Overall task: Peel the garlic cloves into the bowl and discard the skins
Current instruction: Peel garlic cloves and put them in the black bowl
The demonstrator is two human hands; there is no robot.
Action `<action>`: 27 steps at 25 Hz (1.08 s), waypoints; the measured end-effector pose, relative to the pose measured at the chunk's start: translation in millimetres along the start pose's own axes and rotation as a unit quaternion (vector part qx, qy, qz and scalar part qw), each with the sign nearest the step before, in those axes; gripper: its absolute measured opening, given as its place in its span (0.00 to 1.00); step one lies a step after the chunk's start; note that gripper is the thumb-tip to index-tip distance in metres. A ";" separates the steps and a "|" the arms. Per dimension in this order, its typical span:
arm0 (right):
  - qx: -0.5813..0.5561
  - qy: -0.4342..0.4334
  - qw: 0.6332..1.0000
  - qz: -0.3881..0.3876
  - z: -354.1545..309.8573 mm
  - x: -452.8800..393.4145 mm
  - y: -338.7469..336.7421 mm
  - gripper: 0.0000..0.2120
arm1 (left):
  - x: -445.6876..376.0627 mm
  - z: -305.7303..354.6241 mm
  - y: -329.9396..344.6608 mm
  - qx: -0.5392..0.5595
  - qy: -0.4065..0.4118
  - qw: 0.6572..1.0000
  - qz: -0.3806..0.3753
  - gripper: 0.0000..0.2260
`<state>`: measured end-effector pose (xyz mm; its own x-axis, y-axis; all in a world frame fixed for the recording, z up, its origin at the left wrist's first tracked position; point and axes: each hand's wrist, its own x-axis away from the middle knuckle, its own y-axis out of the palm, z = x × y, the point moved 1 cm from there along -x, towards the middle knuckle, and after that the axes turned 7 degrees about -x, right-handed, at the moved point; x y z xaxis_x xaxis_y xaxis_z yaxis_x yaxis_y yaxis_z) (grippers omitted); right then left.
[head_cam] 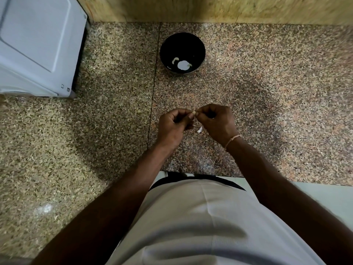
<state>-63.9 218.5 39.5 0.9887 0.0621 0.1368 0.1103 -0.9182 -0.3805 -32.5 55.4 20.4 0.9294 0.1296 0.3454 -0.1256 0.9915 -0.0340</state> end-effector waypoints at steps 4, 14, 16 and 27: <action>0.013 -0.008 1.000 -0.004 0.3 -0.2 -1.4 0.03 | 0.9 2.1 1.8 0.004 0.001 1.000 -0.005 0.04; -0.023 -0.003 1.000 -0.019 -0.3 3.7 -9.6 0.04 | 2.9 5.9 4.1 0.005 -0.002 1.000 -0.028 0.05; -0.027 -0.010 0.999 -0.016 -1.7 5.0 -12.4 0.04 | 2.5 6.2 3.6 -0.024 0.011 0.999 -0.028 0.04; -0.011 -0.014 1.000 -0.022 -9.1 7.0 -18.8 0.07 | 9.3 17.6 7.9 -0.085 0.090 0.992 -0.024 0.07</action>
<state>-60.1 232.7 56.0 0.9855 0.1126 0.1271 0.1512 -0.9225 -0.3553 -30.9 64.2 39.9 0.9819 0.0673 0.1770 -0.0341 0.9823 -0.1844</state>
